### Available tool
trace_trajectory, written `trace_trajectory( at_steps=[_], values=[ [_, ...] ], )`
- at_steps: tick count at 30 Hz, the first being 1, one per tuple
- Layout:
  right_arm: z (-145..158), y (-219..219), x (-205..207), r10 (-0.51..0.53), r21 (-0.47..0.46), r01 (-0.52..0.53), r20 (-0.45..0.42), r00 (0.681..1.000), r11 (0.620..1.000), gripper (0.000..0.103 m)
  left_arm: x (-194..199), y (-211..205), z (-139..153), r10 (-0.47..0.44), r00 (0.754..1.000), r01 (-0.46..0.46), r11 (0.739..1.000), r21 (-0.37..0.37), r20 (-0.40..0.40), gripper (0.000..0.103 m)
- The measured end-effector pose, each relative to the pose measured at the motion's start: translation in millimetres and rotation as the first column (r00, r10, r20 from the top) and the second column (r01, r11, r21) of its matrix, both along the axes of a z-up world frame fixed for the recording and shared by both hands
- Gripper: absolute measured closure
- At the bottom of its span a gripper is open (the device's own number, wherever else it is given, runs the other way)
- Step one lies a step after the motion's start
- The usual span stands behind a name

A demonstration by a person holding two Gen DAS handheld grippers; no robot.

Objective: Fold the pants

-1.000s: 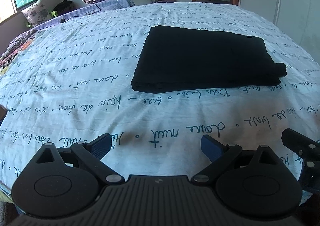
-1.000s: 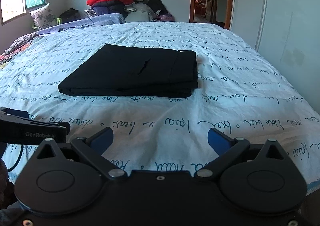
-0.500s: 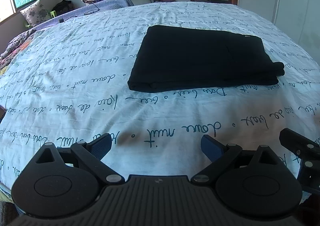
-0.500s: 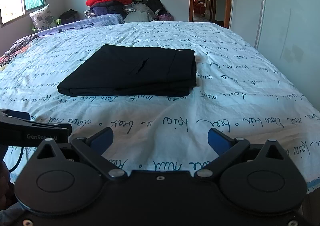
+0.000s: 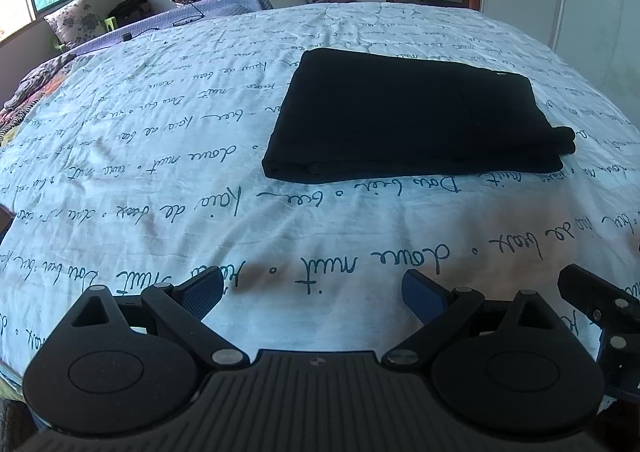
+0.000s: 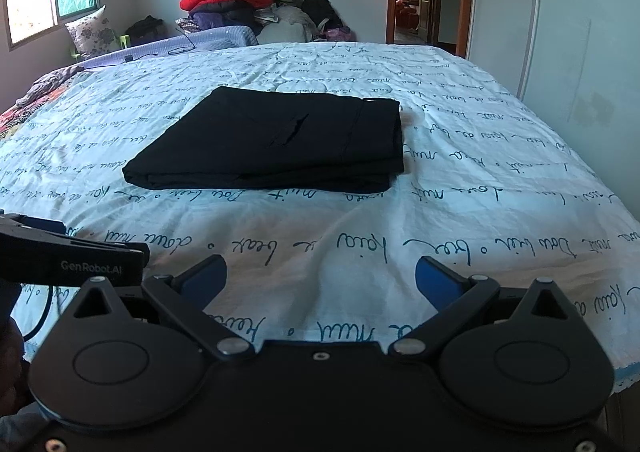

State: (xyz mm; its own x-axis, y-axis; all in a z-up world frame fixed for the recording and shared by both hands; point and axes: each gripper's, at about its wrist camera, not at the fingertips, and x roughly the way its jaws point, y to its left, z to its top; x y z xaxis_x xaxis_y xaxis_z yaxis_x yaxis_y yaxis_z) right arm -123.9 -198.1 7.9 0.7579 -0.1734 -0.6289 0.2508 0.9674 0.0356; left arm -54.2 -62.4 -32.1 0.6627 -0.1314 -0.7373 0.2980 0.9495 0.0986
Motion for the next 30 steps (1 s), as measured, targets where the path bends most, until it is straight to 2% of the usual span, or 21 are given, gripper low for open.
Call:
trace_trajectory(
  at_steps=[30],
  values=[
    [1.1, 0.3, 0.5, 0.022, 0.007, -0.022, 0.004, 1.000, 1.000, 0.001, 1.9, 1.9, -0.6, 0.010, 1.000, -0.010, 1.000, -0.001, -0.004, 0.006]
  ],
)
